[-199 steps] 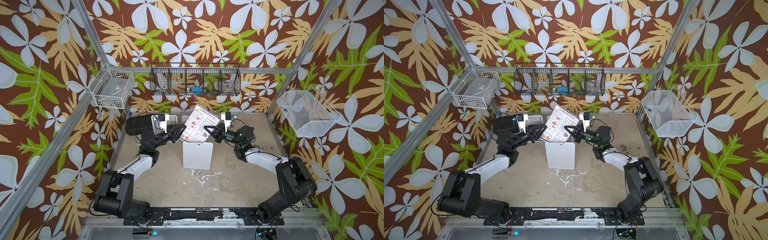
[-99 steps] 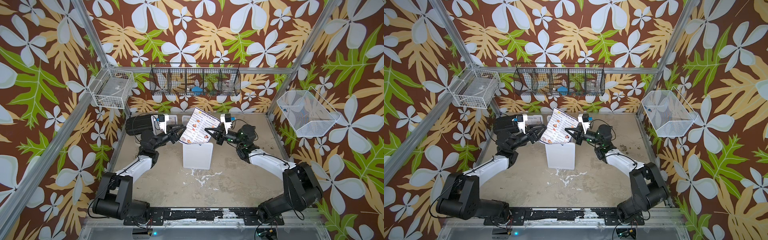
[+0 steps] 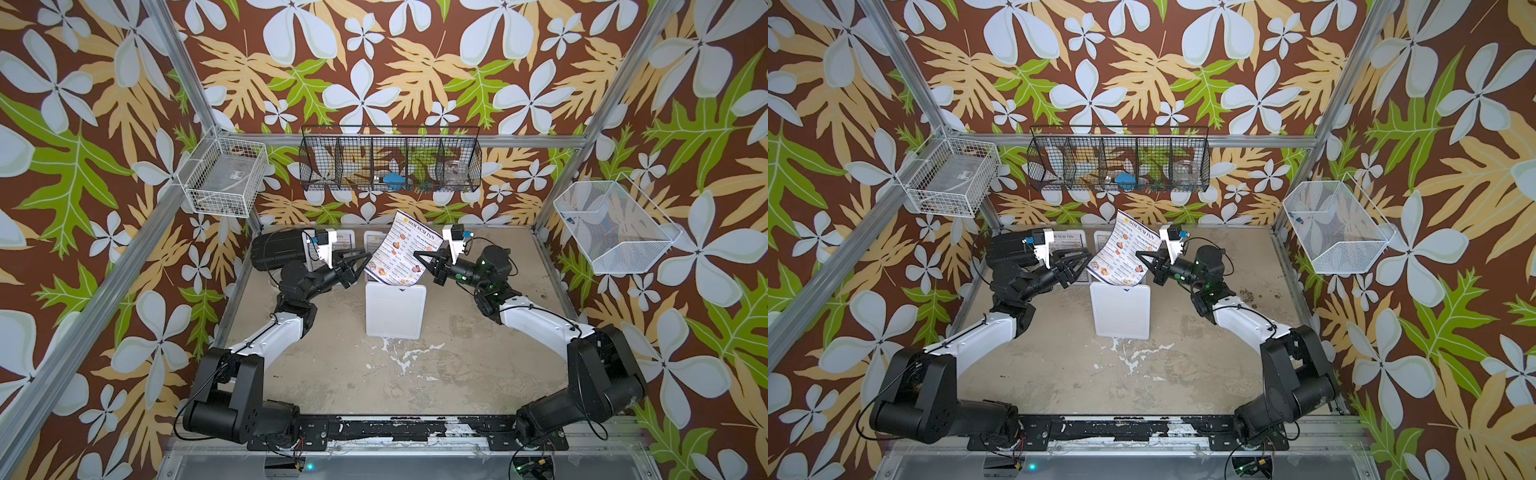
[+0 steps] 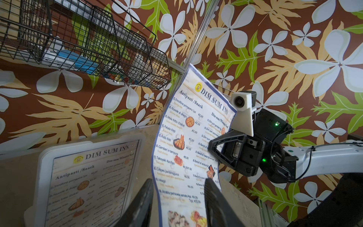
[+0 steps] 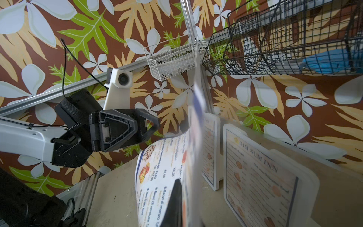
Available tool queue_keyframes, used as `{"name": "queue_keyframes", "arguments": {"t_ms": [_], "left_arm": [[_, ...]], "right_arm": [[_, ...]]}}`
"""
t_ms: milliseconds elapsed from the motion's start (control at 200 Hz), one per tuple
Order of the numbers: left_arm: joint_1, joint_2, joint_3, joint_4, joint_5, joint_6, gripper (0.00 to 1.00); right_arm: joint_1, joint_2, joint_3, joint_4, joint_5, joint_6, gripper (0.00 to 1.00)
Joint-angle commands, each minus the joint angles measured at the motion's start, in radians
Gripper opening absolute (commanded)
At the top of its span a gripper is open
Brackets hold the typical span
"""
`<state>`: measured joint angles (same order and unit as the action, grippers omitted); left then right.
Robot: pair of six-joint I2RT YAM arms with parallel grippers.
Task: Insert the menus into the narrow rack
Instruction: Insert the menu into the narrow rack.
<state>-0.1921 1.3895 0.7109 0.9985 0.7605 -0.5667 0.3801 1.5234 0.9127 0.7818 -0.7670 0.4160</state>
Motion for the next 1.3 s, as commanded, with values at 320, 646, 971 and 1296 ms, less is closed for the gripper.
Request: {"name": "queue_keyframes", "arguments": {"t_ms": [320, 646, 971, 1296], "left_arm": [[0.0, -0.014, -0.008, 0.006, -0.006, 0.015, 0.45], [0.0, -0.023, -0.019, 0.011, -0.004, 0.018, 0.45], [0.0, -0.027, -0.021, 0.009, -0.004, 0.022, 0.46], [-0.001, -0.026, -0.022, 0.012, 0.005, 0.028, 0.46]], "right_arm": [[0.005, -0.02, -0.041, 0.05, 0.073, 0.124, 0.0], [-0.005, -0.043, -0.034, 0.043, -0.088, 0.012, 0.0], [-0.052, -0.041, -0.012, -0.033, -0.195, -0.06, 0.0], [-0.053, -0.036, 0.025, -0.121, -0.219, -0.162, 0.0]]}}
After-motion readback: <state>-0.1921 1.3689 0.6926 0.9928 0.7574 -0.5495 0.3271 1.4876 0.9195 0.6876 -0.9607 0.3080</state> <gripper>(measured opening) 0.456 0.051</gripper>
